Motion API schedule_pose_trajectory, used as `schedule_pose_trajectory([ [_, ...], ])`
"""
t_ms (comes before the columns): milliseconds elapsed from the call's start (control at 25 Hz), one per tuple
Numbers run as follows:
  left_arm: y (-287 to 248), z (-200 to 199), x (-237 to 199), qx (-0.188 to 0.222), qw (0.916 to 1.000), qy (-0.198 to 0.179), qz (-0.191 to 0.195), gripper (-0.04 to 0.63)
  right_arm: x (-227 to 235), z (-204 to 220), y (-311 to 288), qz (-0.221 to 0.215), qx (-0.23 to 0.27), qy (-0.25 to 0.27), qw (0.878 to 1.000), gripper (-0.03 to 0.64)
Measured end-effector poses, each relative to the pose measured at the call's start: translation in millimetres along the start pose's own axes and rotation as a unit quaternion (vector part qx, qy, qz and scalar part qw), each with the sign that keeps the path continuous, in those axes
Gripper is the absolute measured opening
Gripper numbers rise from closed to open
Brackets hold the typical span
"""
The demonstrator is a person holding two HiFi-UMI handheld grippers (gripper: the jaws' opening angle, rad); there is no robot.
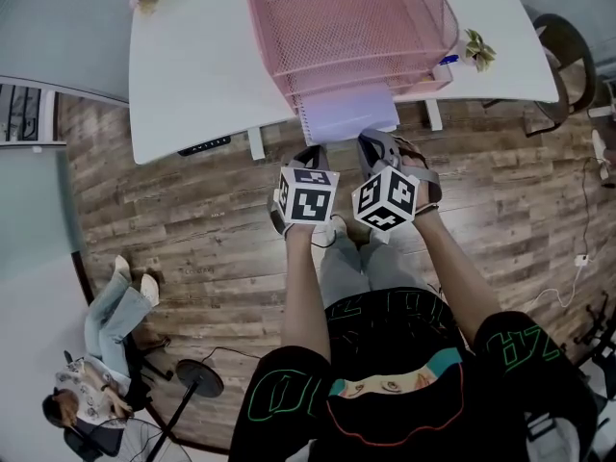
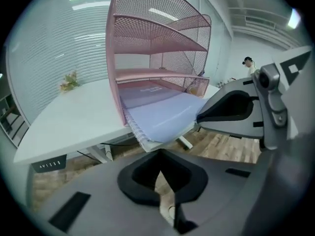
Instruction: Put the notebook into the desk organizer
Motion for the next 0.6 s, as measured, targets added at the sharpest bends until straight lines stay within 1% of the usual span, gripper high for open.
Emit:
schedule_pose_trajectory([
  [240, -9, -25, -3, 0.001, 0.9996, -0.027, -0.003, -0.006, 23, 0, -12, 0.011, -0.003, 0.002, 1.000, 0.014],
  [440, -14, -38, -7, 0.006, 0.9997, -0.021, -0.006, -0.006, 33, 2, -22, 0.006, -0.003, -0.004, 1.000, 0.014],
  [600, -20, -44, -9, 0.001, 0.9997, -0.024, -0.004, -0.005, 39, 4, -28, 0.002, -0.005, -0.009, 1.000, 0.014],
])
Point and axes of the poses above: the fingertips, and each gripper's own axes: y backward along the fingers, x to its right, z out of its underside, the point moved 1 cm from there along y, backward along the fingers, and after that the axes turned 15 degrees about y, right-handed, at the moved point
